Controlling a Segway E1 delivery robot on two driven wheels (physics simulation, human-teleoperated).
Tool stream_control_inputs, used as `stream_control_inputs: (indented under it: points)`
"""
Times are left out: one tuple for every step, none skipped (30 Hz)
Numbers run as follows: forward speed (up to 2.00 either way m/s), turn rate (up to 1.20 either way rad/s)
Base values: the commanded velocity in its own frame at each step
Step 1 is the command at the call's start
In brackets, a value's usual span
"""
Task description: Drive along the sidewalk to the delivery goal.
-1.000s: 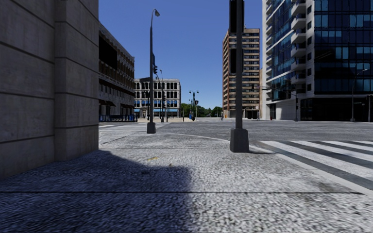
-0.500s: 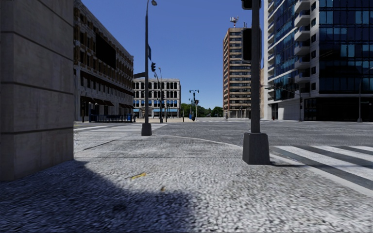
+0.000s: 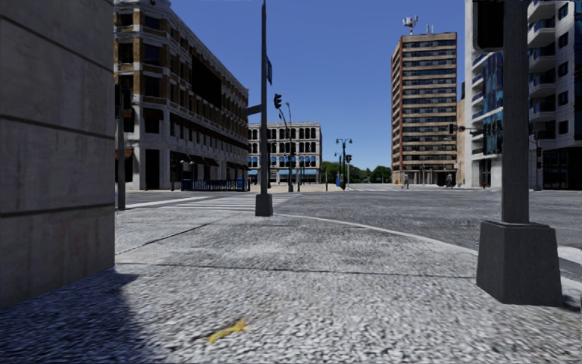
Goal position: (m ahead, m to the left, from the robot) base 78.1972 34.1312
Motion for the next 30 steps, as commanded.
stream_control_inputs:
  points:
    - [2.00,0.00]
    - [2.00,0.00]
    - [2.00,0.00]
    - [2.00,0.00]
    - [2.00,0.00]
    - [2.00,0.00]
    - [2.00,0.00]
    - [2.00,0.00]
    - [2.00,0.00]
    - [2.00,0.22]
    - [2.00,0.46]
    - [2.00,0.46]
    - [2.00,0.67]
    - [2.00,0.73]
    - [2.00,0.74]
    - [2.00,0.75]
    - [2.00,0.75]
    - [2.00,0.75]
    - [2.00,0.75]
    - [2.00,0.75]
    - [2.00,0.75]
    - [2.00,0.75]
    - [2.00,0.75]
    - [2.00,0.75]
    - [2.00,0.75]
    - [2.00,0.75]
    - [2.00,0.74]
    - [2.00,0.74]
    - [2.00,0.74]
    - [2.00,0.74]
